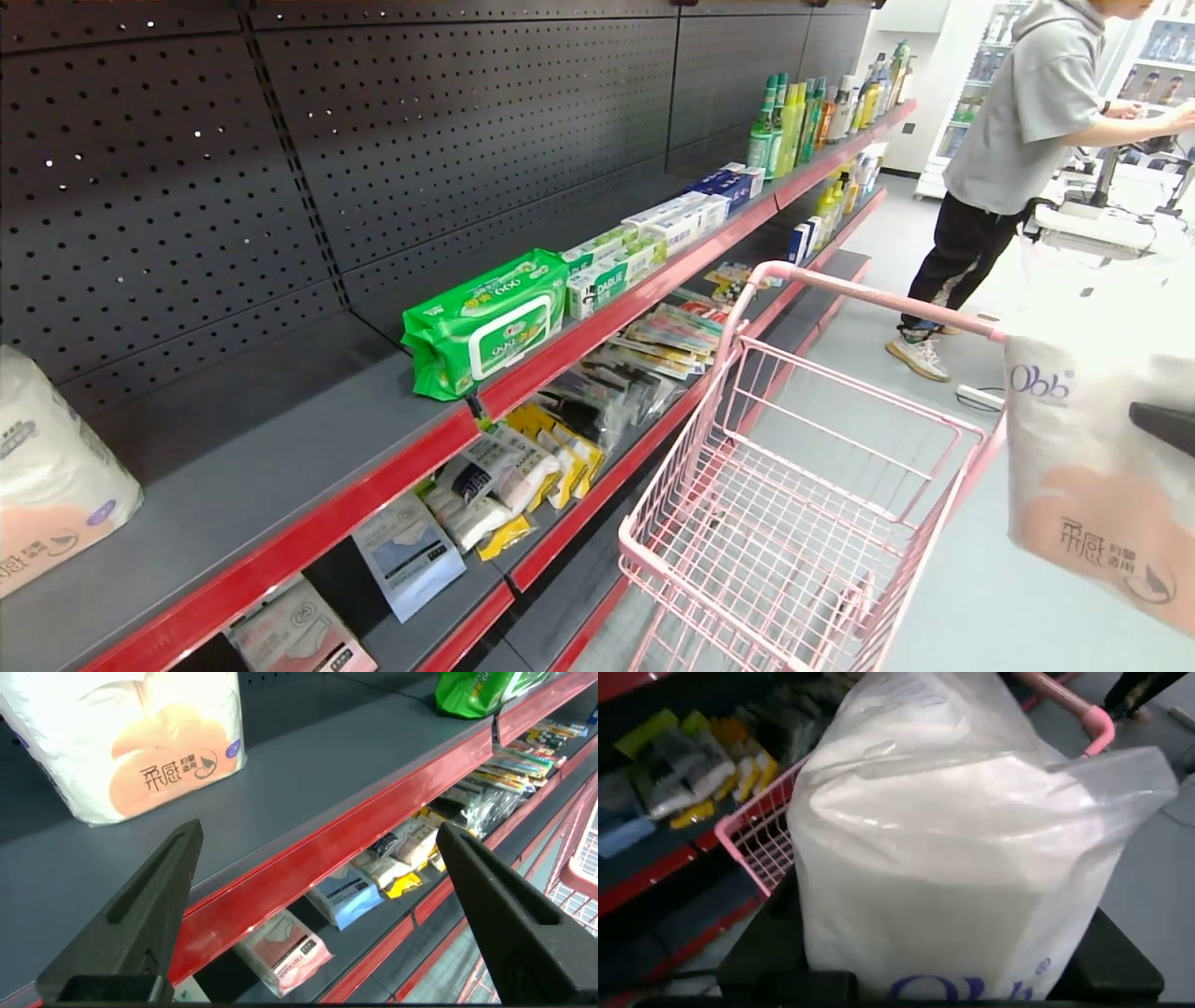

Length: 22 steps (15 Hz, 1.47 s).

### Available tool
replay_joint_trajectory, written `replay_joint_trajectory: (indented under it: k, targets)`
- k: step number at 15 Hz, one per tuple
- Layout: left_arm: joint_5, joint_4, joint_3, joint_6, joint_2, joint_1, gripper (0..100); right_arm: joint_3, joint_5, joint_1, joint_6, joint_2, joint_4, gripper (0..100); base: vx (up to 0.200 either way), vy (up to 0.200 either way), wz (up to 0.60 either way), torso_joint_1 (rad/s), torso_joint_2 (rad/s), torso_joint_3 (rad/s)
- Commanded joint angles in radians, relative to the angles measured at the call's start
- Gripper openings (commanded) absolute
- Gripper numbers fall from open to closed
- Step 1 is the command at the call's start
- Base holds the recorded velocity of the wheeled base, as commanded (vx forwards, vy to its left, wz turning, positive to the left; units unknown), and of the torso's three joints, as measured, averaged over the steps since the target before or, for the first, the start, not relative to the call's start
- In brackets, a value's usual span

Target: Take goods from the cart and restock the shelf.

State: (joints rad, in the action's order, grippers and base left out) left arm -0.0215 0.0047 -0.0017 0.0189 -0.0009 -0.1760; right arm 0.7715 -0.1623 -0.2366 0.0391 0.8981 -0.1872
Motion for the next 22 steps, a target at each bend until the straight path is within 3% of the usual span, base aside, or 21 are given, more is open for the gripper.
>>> replay_joint_trajectory:
  k: [1,2,4,5,10,18,22]
  targets:
    - [0.000,0.000,0.000,-0.001,0.001,0.000,100,-0.084,0.021,0.005,-0.051,-0.093,0.091,0,0.000,0.000,0.00,0.000,0.00,0.000]
    - [0.000,0.000,0.000,-0.001,0.001,0.000,100,-0.158,0.021,0.037,-0.044,-0.116,0.200,0,0.000,0.000,0.00,0.000,0.00,0.000]
    - [0.000,0.000,0.000,-0.002,0.001,0.000,100,-0.242,0.021,0.046,0.018,-0.157,0.275,0,0.000,0.000,0.00,0.000,0.00,0.000]
    - [0.000,0.000,0.000,-0.002,0.001,-0.002,100,-0.273,0.023,0.048,0.074,-0.196,0.281,0,0.000,0.000,0.00,0.000,0.00,0.000]
    - [0.000,0.000,0.000,-0.004,0.001,0.000,100,-0.279,0.020,0.095,0.074,-0.199,0.279,0,0.000,0.000,0.00,0.000,0.00,0.000]
    - [0.000,0.000,0.000,-0.002,0.001,0.000,100,-0.301,0.014,0.100,0.077,-0.214,0.275,0,0.000,0.000,0.00,0.000,0.00,0.000]
    - [0.000,0.000,0.000,-0.004,0.001,0.000,100,-0.302,0.015,0.100,0.077,-0.209,0.273,0,0.000,0.000,0.00,0.145,-0.32,-0.183]
